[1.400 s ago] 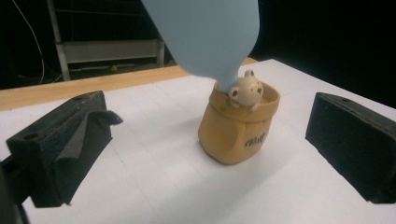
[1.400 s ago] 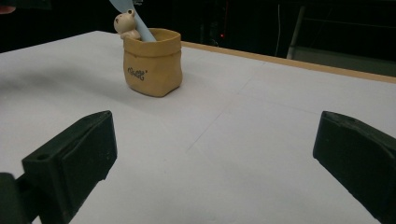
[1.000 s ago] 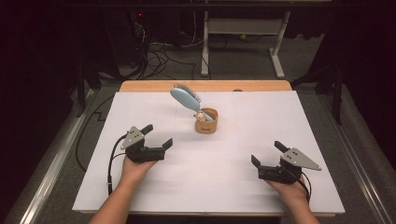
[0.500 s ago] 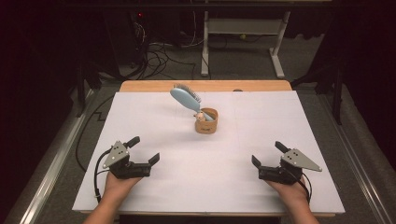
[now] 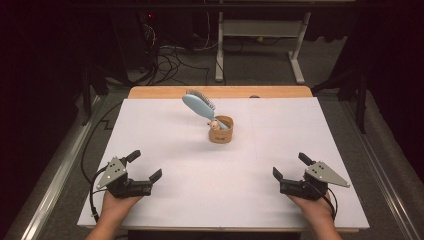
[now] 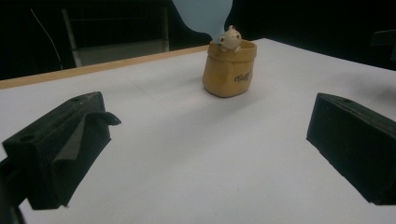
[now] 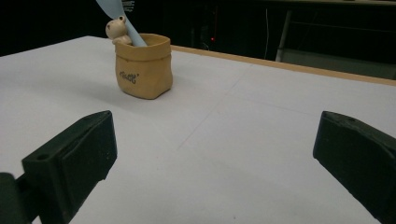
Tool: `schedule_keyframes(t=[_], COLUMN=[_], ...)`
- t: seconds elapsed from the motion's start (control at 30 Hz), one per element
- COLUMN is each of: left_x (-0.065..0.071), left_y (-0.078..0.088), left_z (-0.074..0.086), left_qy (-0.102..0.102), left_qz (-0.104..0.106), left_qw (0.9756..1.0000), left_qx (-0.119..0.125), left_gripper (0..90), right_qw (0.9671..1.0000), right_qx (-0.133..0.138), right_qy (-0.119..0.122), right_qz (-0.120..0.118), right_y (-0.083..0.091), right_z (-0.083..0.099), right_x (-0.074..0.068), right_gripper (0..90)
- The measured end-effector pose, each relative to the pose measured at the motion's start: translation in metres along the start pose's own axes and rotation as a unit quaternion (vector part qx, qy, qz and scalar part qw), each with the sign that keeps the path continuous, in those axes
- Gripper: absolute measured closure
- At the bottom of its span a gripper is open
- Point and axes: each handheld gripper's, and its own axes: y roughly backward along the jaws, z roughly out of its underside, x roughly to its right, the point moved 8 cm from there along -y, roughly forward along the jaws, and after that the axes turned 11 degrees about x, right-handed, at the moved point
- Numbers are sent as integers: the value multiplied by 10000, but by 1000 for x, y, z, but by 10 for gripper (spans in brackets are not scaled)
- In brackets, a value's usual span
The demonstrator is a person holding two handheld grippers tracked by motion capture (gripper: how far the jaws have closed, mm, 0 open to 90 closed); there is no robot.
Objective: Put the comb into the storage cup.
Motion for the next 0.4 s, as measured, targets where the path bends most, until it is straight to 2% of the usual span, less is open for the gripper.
schedule_keyframes(t=[0.1, 0.4], left_x=[-3, -7], left_y=[0, 4], left_z=[0, -1], left_qy=[74, 17], left_qz=[-29, -122], left_qw=[10000, 9999], left_qx=[22, 38], left_gripper=[4, 4], right_qw=[10000, 10000], right_qx=[-44, -23], right_qy=[10, 12], right_qz=[13, 22], right_y=[0, 1], right_z=[2, 1], right_x=[1, 2], right_gripper=[6, 6])
